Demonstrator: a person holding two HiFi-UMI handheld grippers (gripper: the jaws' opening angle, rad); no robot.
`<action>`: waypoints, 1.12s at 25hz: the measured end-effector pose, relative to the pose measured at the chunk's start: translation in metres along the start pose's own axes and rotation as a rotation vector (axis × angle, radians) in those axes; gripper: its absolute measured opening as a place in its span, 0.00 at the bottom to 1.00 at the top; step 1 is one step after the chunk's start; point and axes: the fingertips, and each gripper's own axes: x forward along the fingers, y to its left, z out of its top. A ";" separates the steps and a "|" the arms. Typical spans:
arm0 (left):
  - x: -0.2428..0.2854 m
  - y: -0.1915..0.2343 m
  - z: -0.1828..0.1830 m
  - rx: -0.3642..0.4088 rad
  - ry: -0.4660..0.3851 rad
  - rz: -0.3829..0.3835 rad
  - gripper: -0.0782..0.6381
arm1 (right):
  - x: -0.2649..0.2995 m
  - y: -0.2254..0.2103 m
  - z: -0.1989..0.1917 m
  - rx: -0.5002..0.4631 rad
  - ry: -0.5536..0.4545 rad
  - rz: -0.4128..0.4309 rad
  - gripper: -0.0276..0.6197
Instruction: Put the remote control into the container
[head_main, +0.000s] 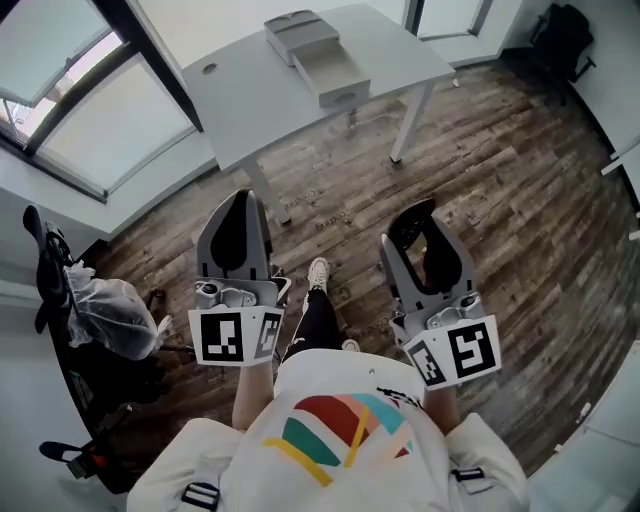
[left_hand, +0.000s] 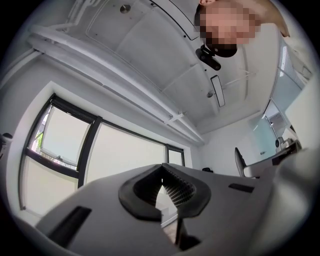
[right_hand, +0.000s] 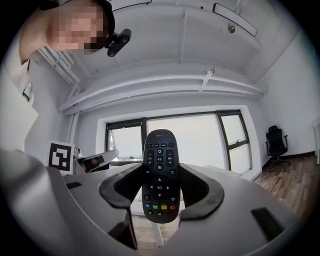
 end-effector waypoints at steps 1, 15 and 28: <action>0.011 0.009 -0.004 -0.002 0.000 0.003 0.12 | 0.014 -0.002 0.002 -0.007 -0.005 0.001 0.40; 0.165 0.122 -0.036 -0.017 0.021 0.016 0.12 | 0.199 -0.038 0.019 0.000 -0.005 0.011 0.40; 0.267 0.164 -0.075 -0.072 0.077 -0.031 0.12 | 0.283 -0.097 -0.019 0.002 0.132 -0.073 0.40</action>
